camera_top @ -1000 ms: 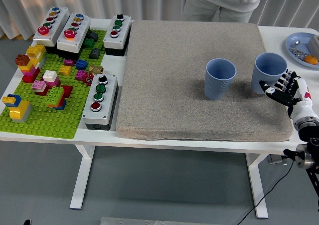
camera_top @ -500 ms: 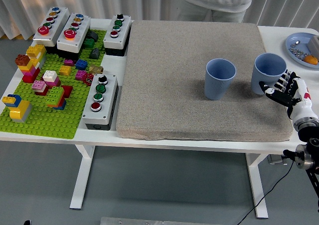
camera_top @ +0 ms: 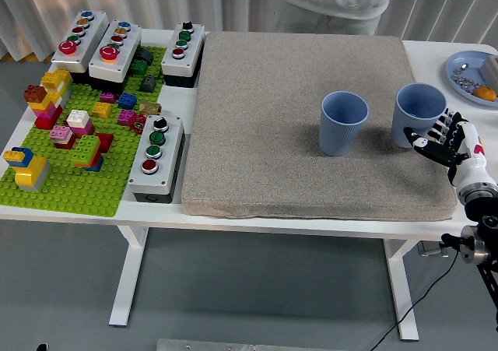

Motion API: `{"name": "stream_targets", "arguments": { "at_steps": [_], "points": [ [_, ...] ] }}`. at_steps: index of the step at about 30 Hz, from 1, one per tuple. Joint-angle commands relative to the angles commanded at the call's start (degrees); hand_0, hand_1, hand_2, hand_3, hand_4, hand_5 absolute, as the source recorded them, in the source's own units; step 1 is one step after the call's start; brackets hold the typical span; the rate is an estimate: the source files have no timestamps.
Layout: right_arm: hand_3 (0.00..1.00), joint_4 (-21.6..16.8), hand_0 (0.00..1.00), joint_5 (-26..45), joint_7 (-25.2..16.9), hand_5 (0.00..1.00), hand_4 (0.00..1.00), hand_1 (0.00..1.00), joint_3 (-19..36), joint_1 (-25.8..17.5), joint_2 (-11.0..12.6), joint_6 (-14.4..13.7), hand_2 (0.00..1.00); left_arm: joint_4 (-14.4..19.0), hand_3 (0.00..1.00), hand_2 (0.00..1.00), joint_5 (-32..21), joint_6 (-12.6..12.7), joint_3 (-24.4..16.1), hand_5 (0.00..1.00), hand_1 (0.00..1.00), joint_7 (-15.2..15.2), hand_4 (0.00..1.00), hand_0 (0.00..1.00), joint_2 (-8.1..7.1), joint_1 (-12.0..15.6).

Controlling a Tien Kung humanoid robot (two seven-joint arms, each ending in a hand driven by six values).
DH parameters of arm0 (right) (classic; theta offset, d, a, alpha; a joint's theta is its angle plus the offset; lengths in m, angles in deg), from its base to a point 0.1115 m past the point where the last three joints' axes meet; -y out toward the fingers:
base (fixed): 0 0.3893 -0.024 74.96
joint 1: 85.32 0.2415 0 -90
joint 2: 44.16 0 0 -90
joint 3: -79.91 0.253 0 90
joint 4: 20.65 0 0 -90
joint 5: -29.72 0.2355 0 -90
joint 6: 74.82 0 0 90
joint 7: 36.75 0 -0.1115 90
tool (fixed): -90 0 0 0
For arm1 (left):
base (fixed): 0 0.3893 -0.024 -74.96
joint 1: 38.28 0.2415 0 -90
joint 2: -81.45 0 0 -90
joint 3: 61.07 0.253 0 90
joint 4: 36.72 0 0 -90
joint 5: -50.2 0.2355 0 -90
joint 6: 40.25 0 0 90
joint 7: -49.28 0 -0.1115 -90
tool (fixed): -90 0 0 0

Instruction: Pick cup pour cup place

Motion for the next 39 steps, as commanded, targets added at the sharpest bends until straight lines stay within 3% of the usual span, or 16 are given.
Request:
{"name": "stream_targets", "arguments": {
  "at_steps": [39],
  "points": [
    [0.685,-0.1,0.84,0.0,-0.1,0.222,0.758,0.702,0.1,0.3,0.0,-0.1,0.617,0.0,0.674,0.736,0.0,0.1,-0.2,0.976,0.675,-0.1,0.476,0.696,0.01,-0.3]
  ]
}}
